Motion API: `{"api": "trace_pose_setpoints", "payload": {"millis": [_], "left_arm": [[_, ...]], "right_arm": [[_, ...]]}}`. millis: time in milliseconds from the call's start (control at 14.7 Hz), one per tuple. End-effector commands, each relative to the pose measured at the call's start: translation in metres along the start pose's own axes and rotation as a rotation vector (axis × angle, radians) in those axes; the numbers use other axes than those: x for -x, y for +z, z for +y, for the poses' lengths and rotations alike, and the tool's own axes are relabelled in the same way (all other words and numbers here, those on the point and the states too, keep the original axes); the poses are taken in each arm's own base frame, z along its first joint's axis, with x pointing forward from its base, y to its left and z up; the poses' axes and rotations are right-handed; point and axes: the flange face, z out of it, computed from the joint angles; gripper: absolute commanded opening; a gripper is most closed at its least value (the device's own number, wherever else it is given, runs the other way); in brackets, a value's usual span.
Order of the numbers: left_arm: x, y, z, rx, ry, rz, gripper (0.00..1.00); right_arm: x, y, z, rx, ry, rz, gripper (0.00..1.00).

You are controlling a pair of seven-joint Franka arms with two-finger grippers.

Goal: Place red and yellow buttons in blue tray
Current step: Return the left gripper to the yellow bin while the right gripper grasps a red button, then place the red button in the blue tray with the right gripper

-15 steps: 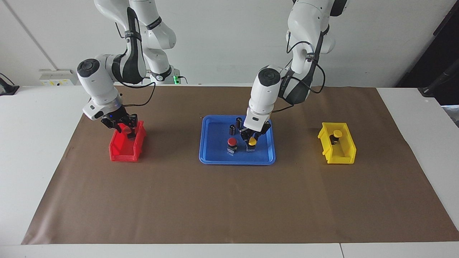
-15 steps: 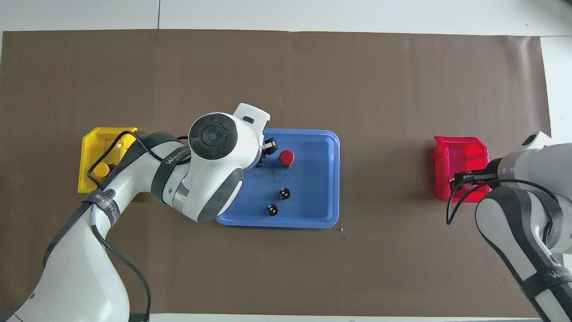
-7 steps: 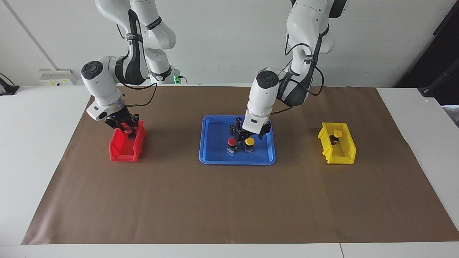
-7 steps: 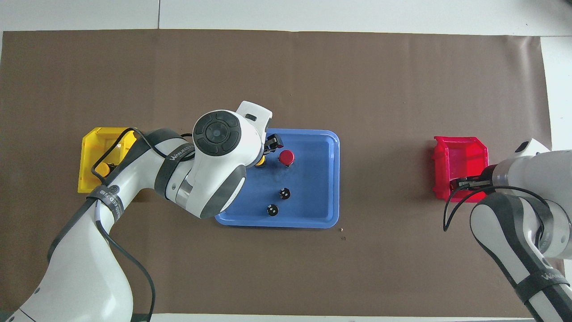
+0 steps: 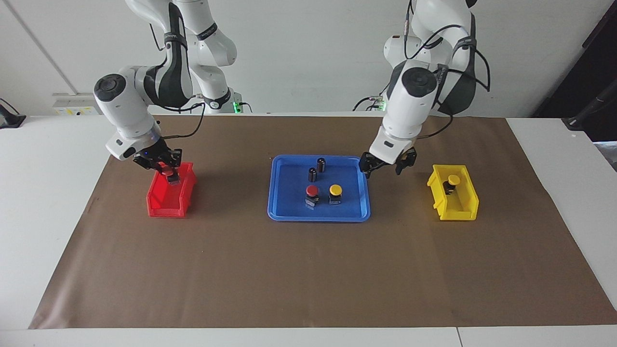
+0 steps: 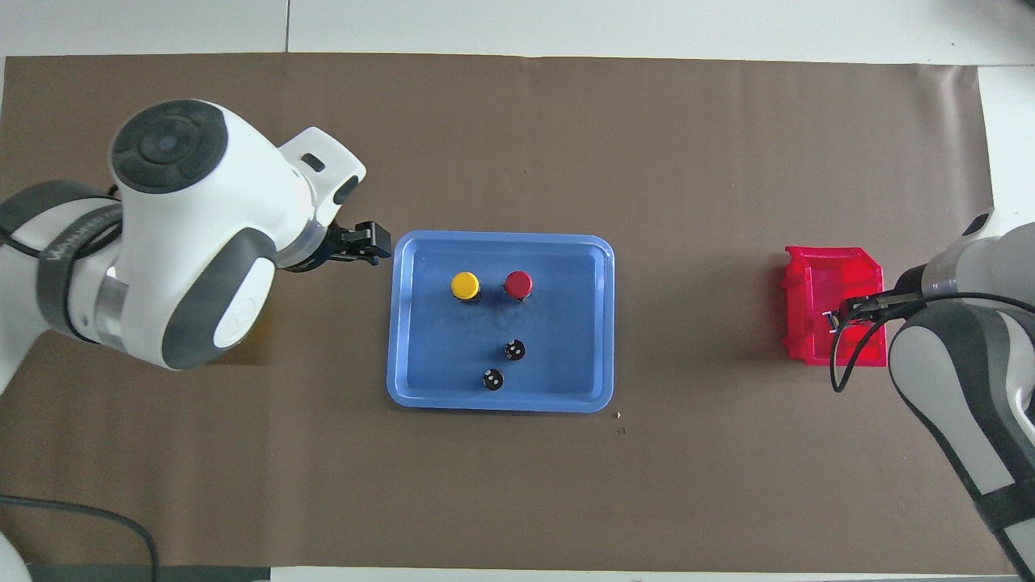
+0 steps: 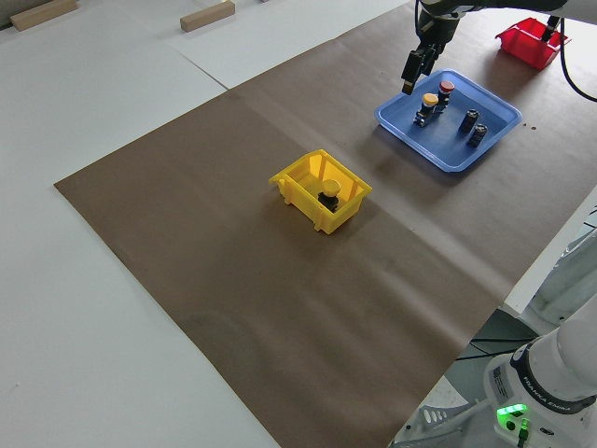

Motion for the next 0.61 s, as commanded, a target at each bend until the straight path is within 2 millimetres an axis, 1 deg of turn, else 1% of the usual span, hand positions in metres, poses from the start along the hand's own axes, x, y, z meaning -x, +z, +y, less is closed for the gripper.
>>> {"api": "trace_pose_setpoints", "payload": {"millis": [0, 68, 136, 205, 273, 341, 409, 545], "left_arm": [[0.001, -0.053, -0.078, -0.017, 0.091, -0.032, 1.00], [0.002, -0.068, -0.101, -0.016, 0.112, -0.040, 1.00], [0.004, -0.081, -0.123, -0.014, 0.123, -0.046, 1.00], [0.008, -0.094, -0.147, -0.011, 0.127, -0.047, 1.00], [0.012, -0.100, -0.169, -0.004, 0.144, -0.061, 1.00], [0.016, -0.107, -0.185, 0.001, 0.182, -0.068, 1.00], [0.019, -0.109, -0.192, 0.009, 0.210, -0.066, 1.00], [0.021, -0.108, -0.191, 0.022, 0.209, -0.058, 1.00]], "right_arm": [[-0.042, -0.043, -0.026, -0.019, -0.022, -0.030, 0.29], [-0.049, -0.055, -0.044, -0.015, 0.007, -0.030, 0.29], [-0.058, -0.061, -0.072, -0.010, 0.040, -0.016, 0.29], [-0.067, -0.060, -0.109, -0.006, 0.065, 0.001, 0.30], [-0.073, -0.059, -0.135, -0.015, 0.119, 0.061, 0.30], [-0.075, -0.054, -0.166, -0.034, 0.165, 0.106, 0.30], [-0.078, -0.044, -0.202, -0.057, 0.195, 0.115, 0.30], [-0.079, -0.021, -0.274, -0.100, 0.294, 0.147, 0.30]]}}
